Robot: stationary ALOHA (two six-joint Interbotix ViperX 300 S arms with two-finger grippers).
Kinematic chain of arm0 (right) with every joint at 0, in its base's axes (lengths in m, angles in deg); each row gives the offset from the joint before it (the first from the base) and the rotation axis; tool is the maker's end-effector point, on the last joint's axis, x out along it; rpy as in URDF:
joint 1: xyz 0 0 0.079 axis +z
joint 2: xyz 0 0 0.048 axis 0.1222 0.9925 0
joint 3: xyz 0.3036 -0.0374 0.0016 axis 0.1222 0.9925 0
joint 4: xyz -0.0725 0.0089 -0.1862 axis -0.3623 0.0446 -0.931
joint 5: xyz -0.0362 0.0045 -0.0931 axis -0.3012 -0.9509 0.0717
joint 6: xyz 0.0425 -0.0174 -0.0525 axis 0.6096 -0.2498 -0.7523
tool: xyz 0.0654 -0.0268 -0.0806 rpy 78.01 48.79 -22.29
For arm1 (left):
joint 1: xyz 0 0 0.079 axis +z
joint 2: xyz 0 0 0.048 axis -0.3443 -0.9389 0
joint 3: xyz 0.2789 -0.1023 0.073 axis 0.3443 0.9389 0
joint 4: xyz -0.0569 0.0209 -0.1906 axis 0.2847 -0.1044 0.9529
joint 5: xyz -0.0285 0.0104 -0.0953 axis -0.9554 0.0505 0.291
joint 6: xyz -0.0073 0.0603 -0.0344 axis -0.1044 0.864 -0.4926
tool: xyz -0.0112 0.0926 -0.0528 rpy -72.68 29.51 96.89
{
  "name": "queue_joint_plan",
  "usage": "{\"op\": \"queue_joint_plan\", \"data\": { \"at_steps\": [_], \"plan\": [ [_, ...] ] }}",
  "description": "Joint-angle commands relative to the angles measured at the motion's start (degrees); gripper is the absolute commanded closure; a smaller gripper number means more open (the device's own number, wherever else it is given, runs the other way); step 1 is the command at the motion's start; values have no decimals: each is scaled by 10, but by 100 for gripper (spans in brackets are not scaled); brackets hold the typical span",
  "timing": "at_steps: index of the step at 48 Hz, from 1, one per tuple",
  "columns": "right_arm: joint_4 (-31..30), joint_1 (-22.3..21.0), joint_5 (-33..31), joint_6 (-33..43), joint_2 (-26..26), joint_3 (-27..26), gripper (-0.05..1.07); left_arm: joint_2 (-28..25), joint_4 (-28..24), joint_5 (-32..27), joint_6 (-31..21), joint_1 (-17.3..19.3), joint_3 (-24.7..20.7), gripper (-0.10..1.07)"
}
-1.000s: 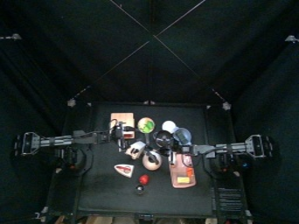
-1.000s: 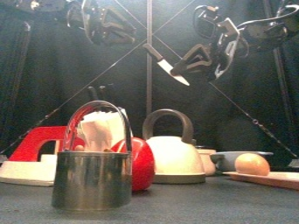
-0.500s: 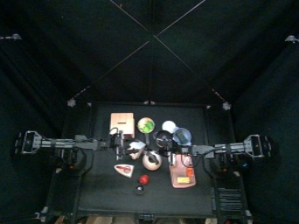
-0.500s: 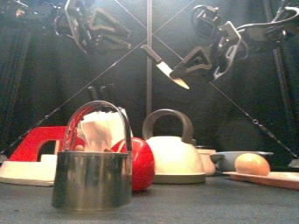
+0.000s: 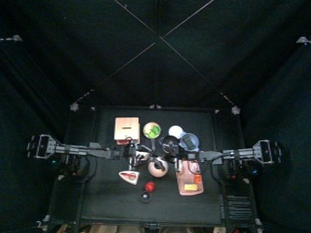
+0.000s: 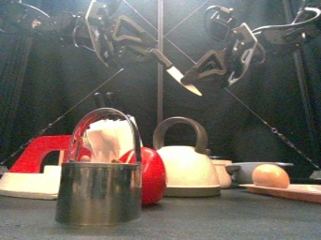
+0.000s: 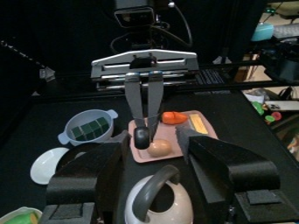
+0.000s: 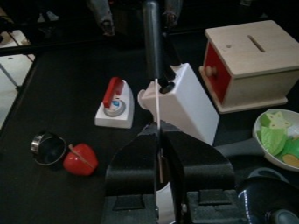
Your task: Regrasp pairing knife
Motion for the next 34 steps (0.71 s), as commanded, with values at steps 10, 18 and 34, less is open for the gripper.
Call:
{"op": "queue_joint_plan", "data": {
  "at_steps": [10, 18, 34],
  "plan": [
    [0, 1, 4, -1, -7, -14, 64, -9, 4, 6, 0, 3, -19, 15],
    [0, 2, 3, -1, -7, -14, 64, -14, 11, 6, 0, 4, -22, 19],
    [-4, 1, 3, -1, -4, -13, 63, -24, 12, 6, -1, 6, -28, 29]
  ]
}}
